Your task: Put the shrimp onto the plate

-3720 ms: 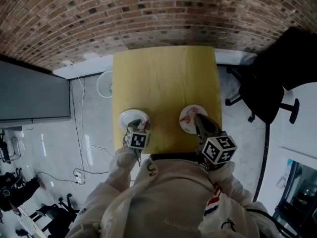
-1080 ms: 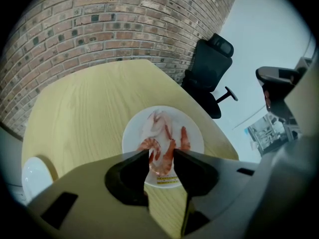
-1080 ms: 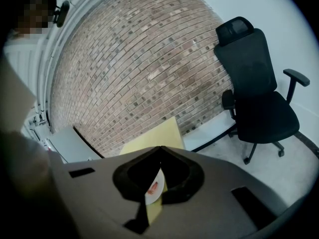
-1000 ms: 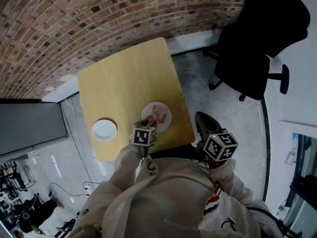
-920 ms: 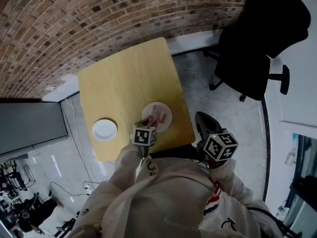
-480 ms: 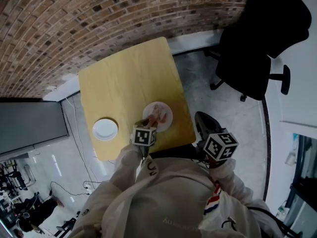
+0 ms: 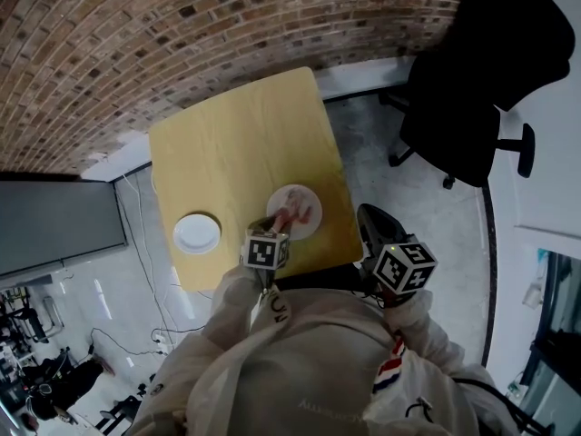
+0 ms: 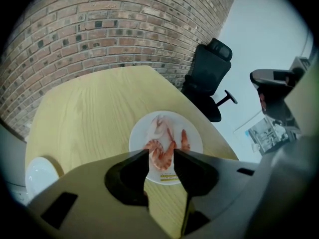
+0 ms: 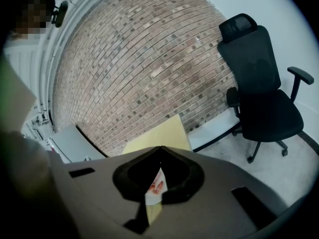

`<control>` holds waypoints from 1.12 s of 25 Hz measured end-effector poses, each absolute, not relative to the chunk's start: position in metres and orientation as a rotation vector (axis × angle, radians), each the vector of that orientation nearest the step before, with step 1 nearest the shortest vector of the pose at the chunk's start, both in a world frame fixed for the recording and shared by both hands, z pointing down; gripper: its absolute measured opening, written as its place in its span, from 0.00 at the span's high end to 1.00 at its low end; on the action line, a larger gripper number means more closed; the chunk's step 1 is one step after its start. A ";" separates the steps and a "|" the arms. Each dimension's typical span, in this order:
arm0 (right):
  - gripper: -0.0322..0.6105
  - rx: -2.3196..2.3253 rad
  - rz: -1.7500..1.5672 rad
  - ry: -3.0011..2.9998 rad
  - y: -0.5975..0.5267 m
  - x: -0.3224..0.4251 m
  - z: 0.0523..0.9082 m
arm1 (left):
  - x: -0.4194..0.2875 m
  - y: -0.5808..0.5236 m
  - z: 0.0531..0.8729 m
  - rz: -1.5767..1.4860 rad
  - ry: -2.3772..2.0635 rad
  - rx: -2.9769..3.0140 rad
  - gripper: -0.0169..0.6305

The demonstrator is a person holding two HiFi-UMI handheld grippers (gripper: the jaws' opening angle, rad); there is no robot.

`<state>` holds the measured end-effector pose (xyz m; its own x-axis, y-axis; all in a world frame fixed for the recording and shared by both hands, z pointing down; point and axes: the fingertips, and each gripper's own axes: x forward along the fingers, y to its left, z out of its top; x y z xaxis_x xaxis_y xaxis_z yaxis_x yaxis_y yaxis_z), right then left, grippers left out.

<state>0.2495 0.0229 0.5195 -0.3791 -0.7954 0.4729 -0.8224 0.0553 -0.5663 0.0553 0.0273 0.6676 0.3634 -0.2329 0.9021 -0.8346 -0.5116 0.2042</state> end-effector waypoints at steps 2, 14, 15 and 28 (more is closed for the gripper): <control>0.91 1.720 1.247 -2.265 0.022 0.245 0.519 | 0.050 0.025 0.660 1.133 -0.951 1.952 0.73; 0.91 1.624 1.095 -2.351 0.001 0.184 0.495 | -0.003 0.001 0.586 0.988 -1.174 2.069 0.80; 0.91 1.616 1.076 -2.362 -0.002 0.177 0.492 | -0.008 -0.002 0.579 0.962 -1.189 2.074 0.81; 0.91 1.679 0.748 -2.460 -0.018 0.106 0.420 | -0.080 -0.017 0.479 0.785 -1.430 2.295 0.90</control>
<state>0.1065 -0.0176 0.4197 -0.4006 -0.8575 0.3227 -0.8920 0.2847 -0.3510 -0.0798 -0.0174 0.4792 0.3460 -0.7170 0.6051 -0.8955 -0.4447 -0.0149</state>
